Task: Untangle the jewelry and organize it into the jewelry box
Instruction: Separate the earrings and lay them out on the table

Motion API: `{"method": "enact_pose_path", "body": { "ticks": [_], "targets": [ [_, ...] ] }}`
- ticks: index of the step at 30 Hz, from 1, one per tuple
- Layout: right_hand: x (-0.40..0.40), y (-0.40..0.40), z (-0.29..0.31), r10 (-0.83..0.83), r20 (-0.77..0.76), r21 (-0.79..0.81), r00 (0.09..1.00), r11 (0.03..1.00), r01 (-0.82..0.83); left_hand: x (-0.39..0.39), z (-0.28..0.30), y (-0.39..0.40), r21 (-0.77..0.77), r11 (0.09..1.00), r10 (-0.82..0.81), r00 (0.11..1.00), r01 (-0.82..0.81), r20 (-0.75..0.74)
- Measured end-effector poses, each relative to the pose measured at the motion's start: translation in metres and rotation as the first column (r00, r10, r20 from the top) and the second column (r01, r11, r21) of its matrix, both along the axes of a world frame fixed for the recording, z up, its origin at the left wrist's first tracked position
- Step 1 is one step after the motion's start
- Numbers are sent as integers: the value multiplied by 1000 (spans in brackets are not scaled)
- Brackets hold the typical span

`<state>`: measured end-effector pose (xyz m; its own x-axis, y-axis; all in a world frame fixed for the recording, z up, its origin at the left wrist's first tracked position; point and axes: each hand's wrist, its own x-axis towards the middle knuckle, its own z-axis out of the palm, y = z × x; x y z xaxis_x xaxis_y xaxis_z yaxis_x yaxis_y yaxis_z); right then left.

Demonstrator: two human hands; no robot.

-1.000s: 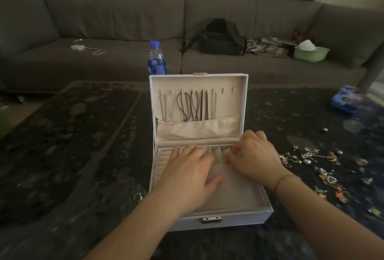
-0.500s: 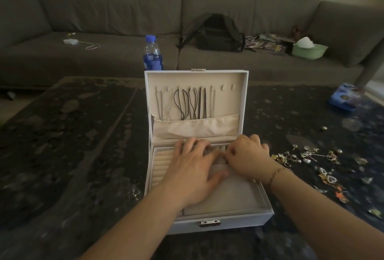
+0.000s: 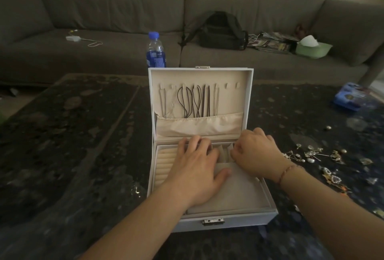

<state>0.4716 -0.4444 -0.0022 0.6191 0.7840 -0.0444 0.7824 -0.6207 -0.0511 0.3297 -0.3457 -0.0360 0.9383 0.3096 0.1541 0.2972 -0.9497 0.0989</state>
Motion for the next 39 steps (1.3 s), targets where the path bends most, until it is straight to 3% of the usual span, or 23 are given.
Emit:
{"method": "enact_pose_path", "body": {
  "ticks": [6,11,17,19,22,25,27,29,31,34,39],
  "targets": [
    [-2,-1,0,47,73,-72,996,997,-42,0,-1,1,-1,1000,1,1000,-1,-15],
    [-4,2,-3,0,77,-20,997,1000,1,0,0,0,9,1000,4,1000,-3,-19],
    [2,-4,-13,58,131,37,990,997,-64,0,1,0,4,1000,4,999,-4,-46],
    [5,-9,-14,105,97,120,990,986,-116,1,4,1,-5,1000,-5,997,4,-83],
    [6,-28,-9,113,0,429,994,898,-102,-8,20,4,17,999,-43,991,45,-126],
    [2,-55,-3,-13,-143,578,990,811,94,-38,31,11,22,999,-34,996,32,80],
    [-1,-69,-6,-83,-311,480,947,846,232,-65,30,17,-69,994,99,948,-82,302],
    [-5,-78,-12,-85,-378,391,922,888,242,-85,24,23,-247,940,319,865,-236,387],
    [-12,-82,-15,-85,-381,381,921,893,240,-95,15,22,-490,811,506,804,-321,311],
    [-23,-81,-18,-84,-471,385,878,876,290,-96,-1,16,-704,634,597,781,-320,183],
    [-33,-83,-18,-80,-595,363,800,861,356,-93,-13,14,-757,599,602,770,-259,213]
  ]
}}
